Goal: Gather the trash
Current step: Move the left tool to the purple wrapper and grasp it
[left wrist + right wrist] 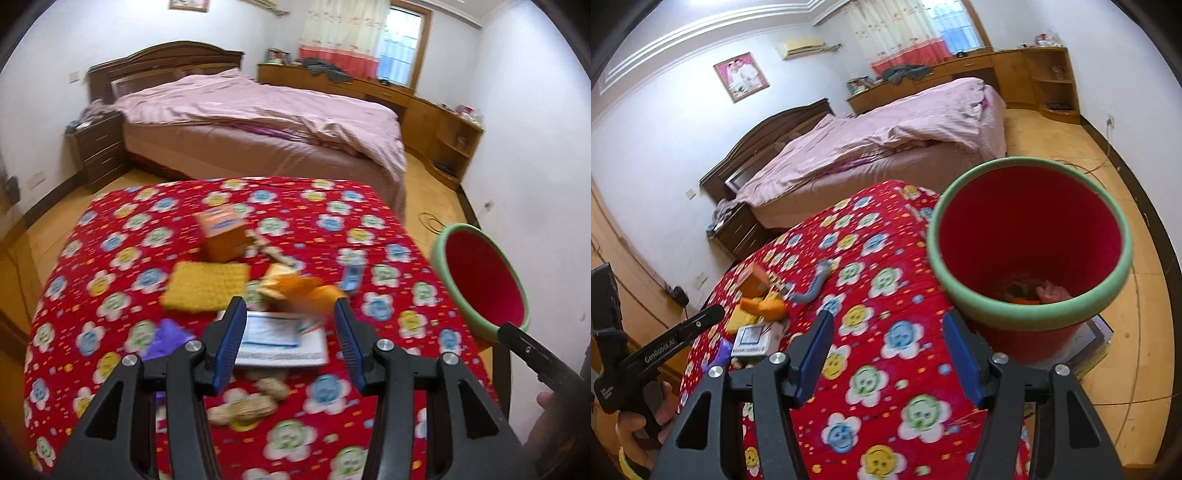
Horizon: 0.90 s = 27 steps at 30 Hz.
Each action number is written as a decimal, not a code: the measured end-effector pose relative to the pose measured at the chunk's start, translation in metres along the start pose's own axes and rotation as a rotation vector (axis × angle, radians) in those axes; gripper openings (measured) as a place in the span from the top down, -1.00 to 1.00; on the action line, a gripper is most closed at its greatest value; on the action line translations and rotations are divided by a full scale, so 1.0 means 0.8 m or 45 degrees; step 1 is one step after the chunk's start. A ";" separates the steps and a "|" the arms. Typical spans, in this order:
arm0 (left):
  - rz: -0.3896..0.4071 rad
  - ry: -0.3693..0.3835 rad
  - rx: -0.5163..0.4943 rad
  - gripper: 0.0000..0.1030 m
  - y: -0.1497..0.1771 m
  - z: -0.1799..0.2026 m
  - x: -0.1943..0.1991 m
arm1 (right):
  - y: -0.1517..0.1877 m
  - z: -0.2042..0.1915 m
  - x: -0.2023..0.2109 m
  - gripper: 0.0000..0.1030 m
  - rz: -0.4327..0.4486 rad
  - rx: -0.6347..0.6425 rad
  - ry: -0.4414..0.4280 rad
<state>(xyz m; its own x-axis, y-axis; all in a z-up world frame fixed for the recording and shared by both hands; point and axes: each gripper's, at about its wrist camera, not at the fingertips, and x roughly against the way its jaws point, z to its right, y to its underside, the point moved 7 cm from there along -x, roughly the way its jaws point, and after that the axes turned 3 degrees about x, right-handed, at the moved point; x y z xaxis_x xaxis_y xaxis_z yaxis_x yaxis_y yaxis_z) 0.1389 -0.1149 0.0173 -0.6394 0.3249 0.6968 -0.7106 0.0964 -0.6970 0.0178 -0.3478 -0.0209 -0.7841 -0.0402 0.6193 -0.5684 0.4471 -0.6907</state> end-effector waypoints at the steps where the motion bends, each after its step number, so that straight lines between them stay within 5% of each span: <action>1: -0.003 -0.024 0.011 0.04 0.002 -0.013 0.002 | 0.003 -0.004 -0.002 -0.24 -0.007 0.006 -0.004; 12: -0.069 -0.190 0.102 0.04 0.029 -0.112 -0.008 | 0.025 -0.044 -0.026 -0.25 -0.089 0.051 -0.037; 27: -0.157 -0.293 0.154 0.01 0.057 -0.178 -0.031 | 0.045 -0.068 -0.045 -0.27 -0.153 0.083 -0.028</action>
<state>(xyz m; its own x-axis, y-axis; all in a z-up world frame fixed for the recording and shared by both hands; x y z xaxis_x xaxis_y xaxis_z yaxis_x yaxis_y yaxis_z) 0.1639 0.0155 -0.0561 -0.5862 0.0942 0.8046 -0.8080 0.0046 -0.5892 0.0390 -0.2819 -0.0475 -0.7140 -0.1097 0.6915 -0.6732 0.3789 -0.6350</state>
